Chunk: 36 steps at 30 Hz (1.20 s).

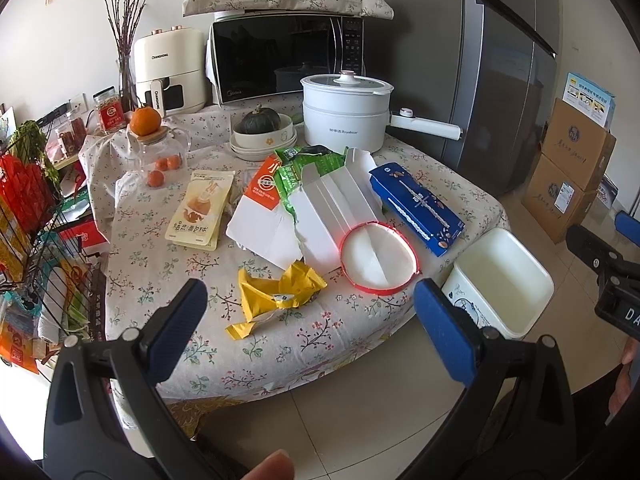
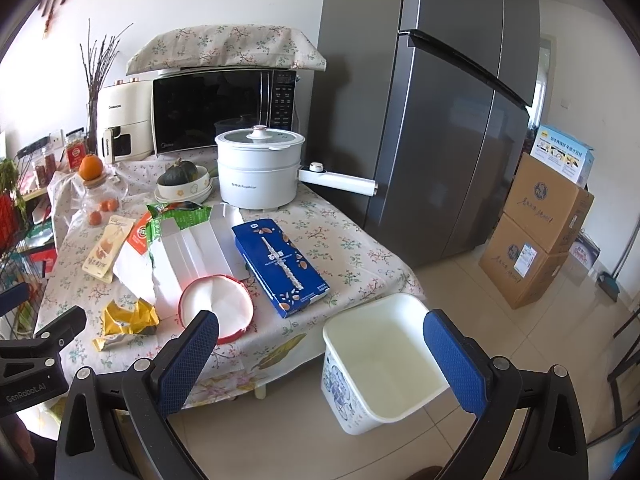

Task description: Collect trash

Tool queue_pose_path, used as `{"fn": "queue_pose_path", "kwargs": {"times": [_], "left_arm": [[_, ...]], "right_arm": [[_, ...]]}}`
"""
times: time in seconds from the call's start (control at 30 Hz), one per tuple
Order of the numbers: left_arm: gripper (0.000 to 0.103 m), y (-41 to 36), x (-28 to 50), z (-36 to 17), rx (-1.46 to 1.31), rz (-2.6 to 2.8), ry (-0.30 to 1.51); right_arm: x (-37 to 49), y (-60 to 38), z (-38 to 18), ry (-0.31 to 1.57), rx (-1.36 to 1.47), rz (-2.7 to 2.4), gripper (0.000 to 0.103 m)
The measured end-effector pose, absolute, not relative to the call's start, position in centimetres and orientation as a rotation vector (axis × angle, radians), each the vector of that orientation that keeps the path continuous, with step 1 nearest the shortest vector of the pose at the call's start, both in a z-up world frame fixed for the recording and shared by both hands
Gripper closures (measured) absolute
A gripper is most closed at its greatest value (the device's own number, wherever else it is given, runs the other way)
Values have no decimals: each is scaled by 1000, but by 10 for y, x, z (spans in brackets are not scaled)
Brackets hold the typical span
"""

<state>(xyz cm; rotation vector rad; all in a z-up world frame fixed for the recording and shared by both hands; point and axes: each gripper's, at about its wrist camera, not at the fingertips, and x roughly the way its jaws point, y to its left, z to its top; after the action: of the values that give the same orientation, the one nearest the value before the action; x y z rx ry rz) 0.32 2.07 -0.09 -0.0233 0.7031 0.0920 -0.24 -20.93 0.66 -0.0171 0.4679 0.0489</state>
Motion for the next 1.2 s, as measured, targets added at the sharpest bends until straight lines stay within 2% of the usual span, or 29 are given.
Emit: {"fn": "queue_pose_path", "kwargs": {"times": [0.4,0.73,0.93,1.1,1.2], "left_arm": [[1,34,19,2,-56,-1,760],[2,96,65,-12,-154,-44,917],[9,120,93,-56,-262,-106,1058],[25,108,115,-99,-218,-165,1193],[30,109,122,-118,-238,-143,1235]], "right_arm": [[4,-204,23,460,-61,83,0],[71,-188,19,712,-42,342,0],[131,-174,-16,893,-16,416,0],[173,-174,-71,1059,70,414,0],[191,-169,-95,1131,145,421,7]]}}
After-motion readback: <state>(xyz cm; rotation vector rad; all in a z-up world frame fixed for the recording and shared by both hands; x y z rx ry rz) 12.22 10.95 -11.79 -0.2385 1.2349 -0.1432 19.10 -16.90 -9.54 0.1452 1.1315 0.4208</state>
